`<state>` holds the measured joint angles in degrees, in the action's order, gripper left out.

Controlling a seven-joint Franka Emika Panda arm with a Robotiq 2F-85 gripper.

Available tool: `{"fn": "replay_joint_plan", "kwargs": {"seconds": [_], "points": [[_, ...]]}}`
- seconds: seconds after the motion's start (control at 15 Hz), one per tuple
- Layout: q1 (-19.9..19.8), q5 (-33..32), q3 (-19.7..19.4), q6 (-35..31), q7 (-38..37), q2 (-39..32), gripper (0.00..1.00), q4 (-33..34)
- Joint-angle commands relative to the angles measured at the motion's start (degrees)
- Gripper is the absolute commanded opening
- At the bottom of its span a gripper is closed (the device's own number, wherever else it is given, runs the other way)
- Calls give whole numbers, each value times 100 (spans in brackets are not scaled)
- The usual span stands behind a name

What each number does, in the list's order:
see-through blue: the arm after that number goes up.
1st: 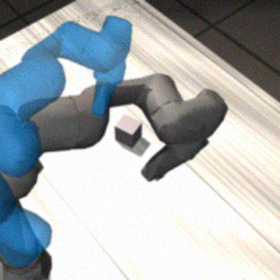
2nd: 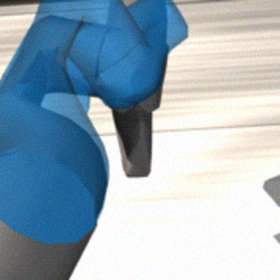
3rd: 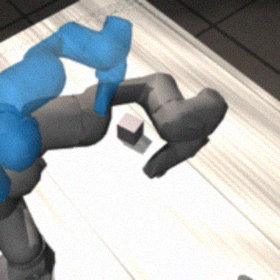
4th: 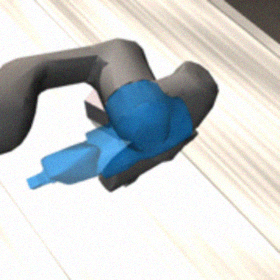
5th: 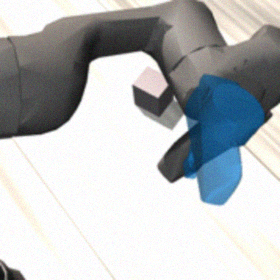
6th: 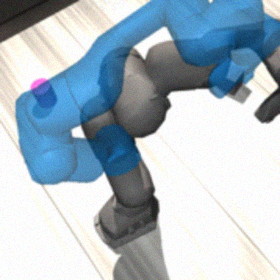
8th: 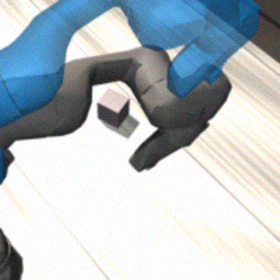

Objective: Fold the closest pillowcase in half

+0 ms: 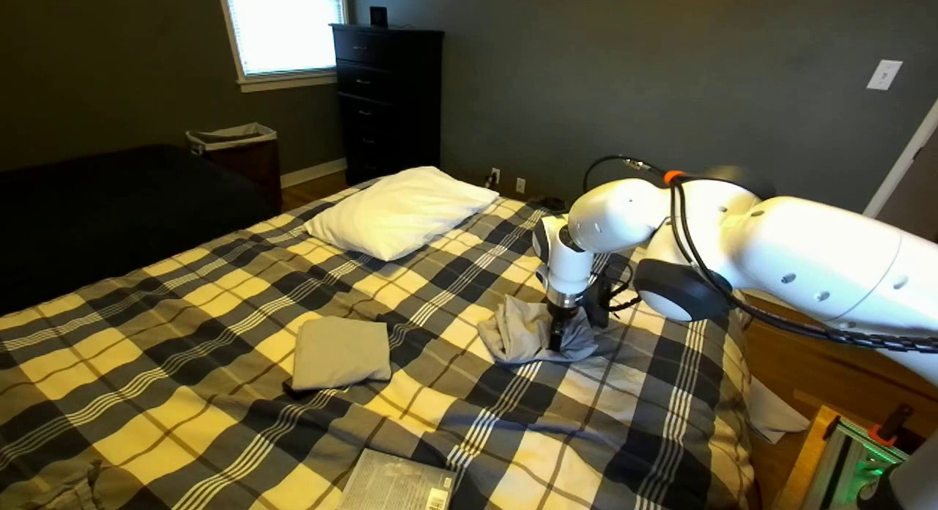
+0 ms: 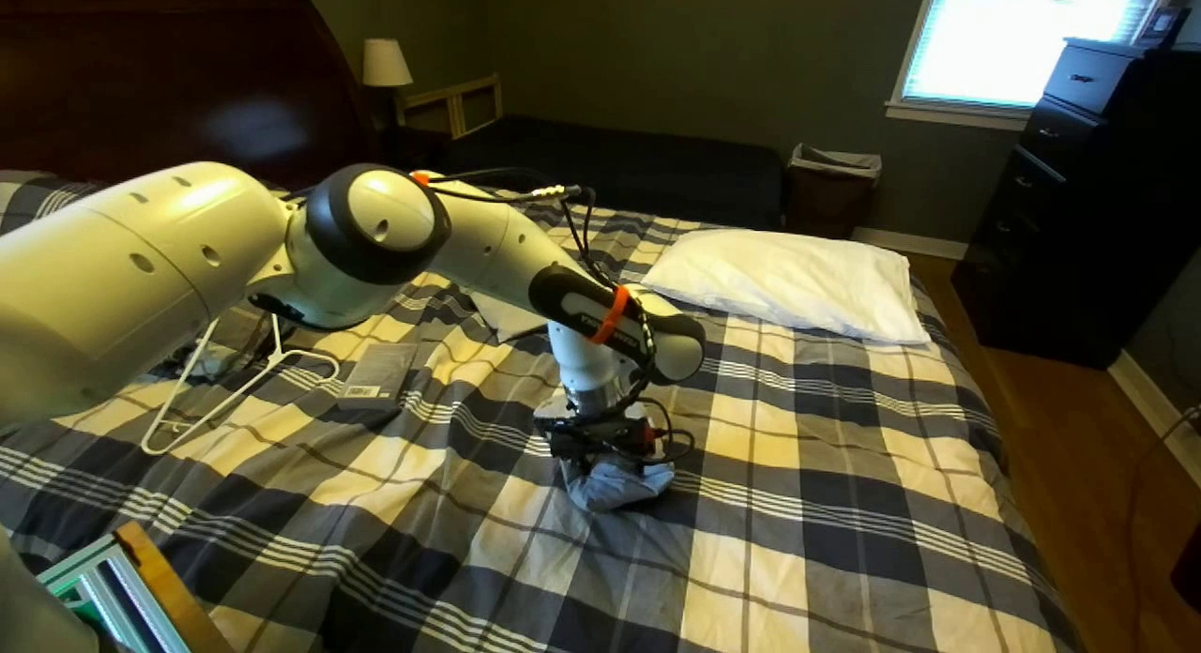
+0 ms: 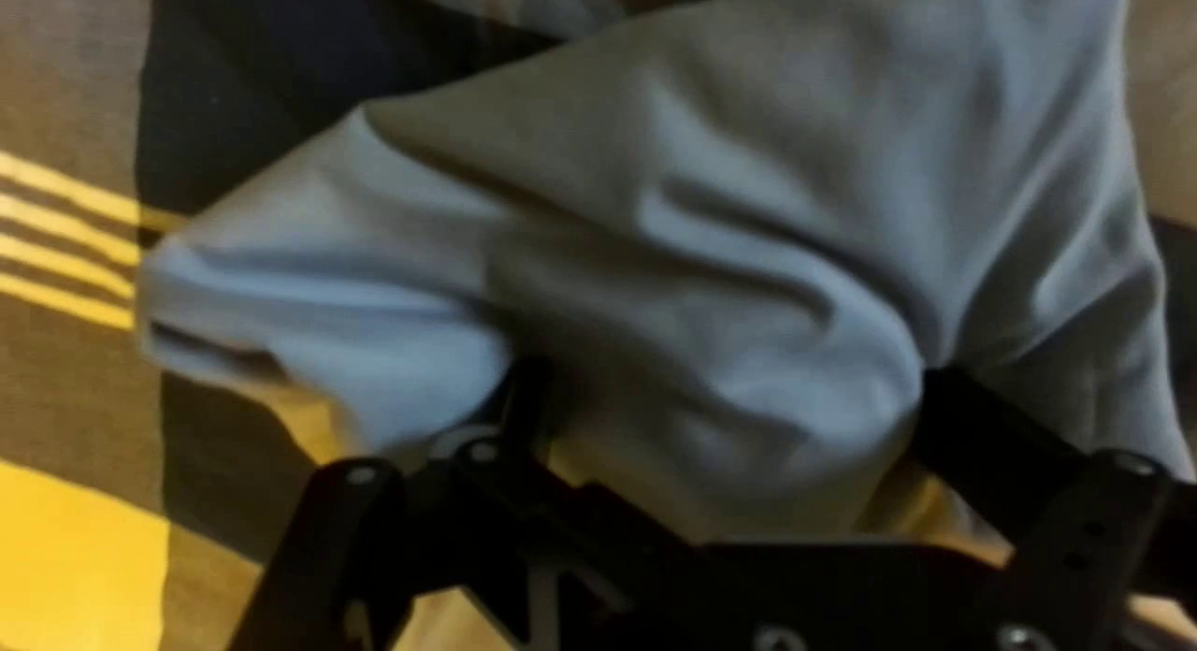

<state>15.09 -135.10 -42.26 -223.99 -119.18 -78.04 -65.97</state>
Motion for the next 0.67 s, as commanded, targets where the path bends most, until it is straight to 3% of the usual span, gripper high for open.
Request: {"fn": "replay_joint_plan", "kwargs": {"seconds": [0.0, 0.33, 0.47, 0.53, 0.6], "points": [[57, 41, 222, 531, 713, 1110, 100, -894], [-155, 145, 705, 997, 2212, 2601, 100, -1840], [-480, 332, 1147, 1362, 2992, 3231, 100, -2242], [-814, 378, 1544, 1513, 3322, 3529, 100, -2357], [-331, 194, 911, 1100, 2518, 2794, 100, -1654]]}}
